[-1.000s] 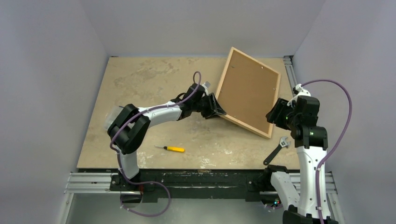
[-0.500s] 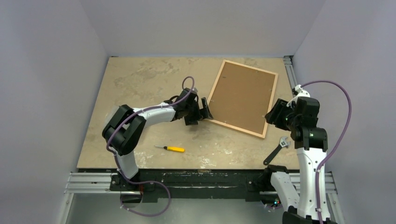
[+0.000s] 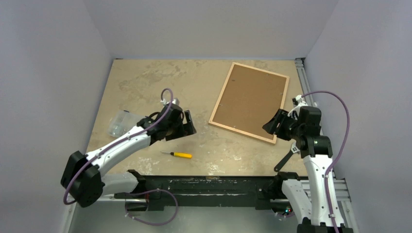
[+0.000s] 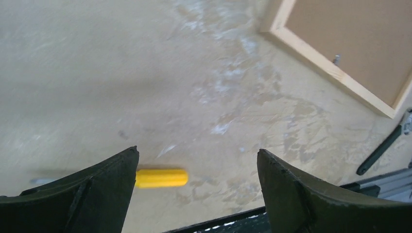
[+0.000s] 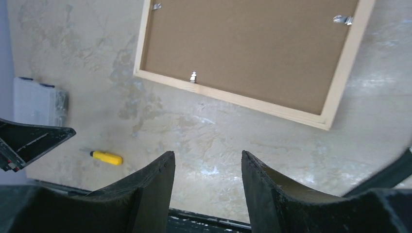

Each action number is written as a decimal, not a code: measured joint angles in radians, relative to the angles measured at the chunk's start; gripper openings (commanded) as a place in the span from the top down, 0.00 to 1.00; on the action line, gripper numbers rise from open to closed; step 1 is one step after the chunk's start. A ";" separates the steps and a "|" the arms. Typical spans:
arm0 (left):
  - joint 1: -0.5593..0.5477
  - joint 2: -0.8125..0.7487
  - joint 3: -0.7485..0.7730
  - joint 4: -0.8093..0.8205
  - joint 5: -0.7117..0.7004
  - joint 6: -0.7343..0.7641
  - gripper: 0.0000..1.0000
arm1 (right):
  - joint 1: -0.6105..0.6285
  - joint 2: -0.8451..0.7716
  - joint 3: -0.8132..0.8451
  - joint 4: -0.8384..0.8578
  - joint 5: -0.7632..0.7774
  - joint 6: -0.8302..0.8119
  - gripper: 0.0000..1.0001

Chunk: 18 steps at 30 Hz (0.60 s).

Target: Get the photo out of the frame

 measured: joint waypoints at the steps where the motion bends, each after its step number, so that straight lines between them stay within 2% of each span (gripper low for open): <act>1: 0.000 -0.048 -0.030 -0.035 -0.021 -0.026 0.07 | 0.019 -0.006 -0.020 0.014 -0.012 0.017 0.48; 4: 0.000 -0.167 -0.098 -0.146 -0.072 -0.115 0.05 | 0.135 -0.021 -0.085 0.073 -0.016 0.086 0.48; 9: 0.000 -0.270 -0.114 -0.313 -0.122 -0.288 0.00 | 0.511 0.055 -0.148 0.187 0.048 0.215 0.48; 12: 0.004 -0.300 -0.124 -0.368 -0.128 -0.412 0.01 | 0.663 0.123 -0.178 0.283 0.076 0.263 0.48; 16: 0.049 -0.383 -0.237 -0.330 -0.084 -0.579 0.01 | 0.775 0.136 -0.242 0.349 0.094 0.291 0.49; 18: 0.068 -0.370 -0.269 -0.316 -0.055 -0.640 0.00 | 0.814 0.137 -0.269 0.362 0.109 0.301 0.51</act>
